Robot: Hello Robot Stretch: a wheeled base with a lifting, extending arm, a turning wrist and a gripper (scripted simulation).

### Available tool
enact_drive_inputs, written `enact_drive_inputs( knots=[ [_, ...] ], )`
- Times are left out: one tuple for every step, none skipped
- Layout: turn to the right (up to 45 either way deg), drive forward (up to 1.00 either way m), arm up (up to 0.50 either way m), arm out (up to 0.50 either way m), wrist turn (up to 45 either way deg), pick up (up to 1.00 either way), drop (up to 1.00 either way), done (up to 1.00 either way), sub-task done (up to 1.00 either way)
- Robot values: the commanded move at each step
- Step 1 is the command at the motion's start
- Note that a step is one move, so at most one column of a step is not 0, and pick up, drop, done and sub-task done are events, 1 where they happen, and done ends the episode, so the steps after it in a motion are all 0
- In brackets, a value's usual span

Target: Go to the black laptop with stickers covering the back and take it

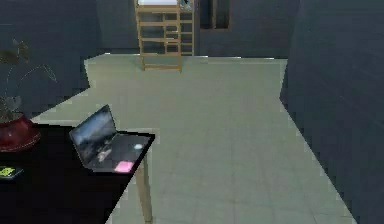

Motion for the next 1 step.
enact_drive_inputs(
  knots=[
    [-45.0,0.00,0.00,0.00,0.0,0.00,0.00,0.00,0.00]
  ],
)
